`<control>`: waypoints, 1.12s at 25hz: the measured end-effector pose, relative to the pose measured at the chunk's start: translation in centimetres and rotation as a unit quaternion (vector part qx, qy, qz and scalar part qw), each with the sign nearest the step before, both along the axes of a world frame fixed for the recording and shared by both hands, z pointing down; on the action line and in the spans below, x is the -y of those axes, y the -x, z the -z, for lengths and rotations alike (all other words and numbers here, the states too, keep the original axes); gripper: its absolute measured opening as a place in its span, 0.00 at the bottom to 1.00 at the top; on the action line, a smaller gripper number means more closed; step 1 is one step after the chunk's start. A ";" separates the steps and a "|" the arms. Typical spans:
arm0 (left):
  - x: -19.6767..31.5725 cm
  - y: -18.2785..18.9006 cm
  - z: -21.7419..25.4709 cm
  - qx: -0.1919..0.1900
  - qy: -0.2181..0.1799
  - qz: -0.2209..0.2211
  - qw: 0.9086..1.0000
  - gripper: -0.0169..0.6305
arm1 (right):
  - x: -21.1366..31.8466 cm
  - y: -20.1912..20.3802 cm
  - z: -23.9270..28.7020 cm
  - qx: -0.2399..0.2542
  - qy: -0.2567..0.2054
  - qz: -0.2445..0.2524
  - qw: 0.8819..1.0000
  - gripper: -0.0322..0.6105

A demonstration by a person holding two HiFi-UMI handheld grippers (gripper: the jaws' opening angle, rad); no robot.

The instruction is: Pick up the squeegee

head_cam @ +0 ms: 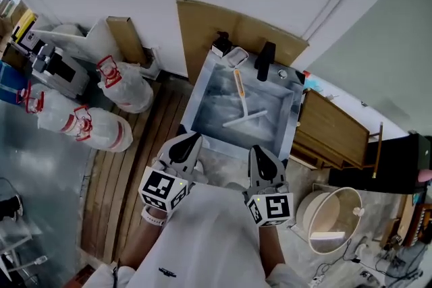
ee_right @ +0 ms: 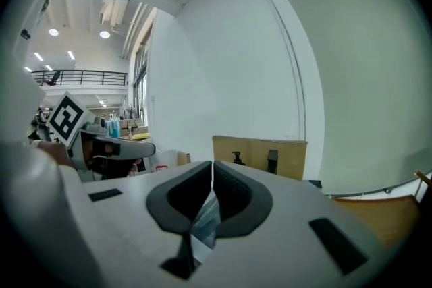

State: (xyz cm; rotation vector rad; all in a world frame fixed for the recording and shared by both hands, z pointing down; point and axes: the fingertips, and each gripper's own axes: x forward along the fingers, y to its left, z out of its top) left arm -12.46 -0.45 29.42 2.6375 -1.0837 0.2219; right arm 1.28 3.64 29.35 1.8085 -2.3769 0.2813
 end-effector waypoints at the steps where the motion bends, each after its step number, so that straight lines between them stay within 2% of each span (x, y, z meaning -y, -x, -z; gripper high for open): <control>1: 0.8 0.1 0.0 -0.001 0.000 0.005 1.000 0.03 | 0.8 0.1 0.0 0.002 0.001 0.001 1.000 0.06; 12: 3.5 -1.6 0.2 -0.007 0.008 0.032 0.999 0.03 | 4.5 -0.8 -1.1 0.000 0.023 0.044 0.999 0.06; 21: 5.4 -3.0 0.1 -0.007 0.006 0.046 0.999 0.03 | 6.8 -2.0 -1.6 0.002 0.026 0.057 0.998 0.06; 28: 6.5 -4.3 -1.0 0.009 0.019 0.048 0.999 0.03 | 8.6 -3.0 -2.7 0.002 0.039 0.070 0.997 0.06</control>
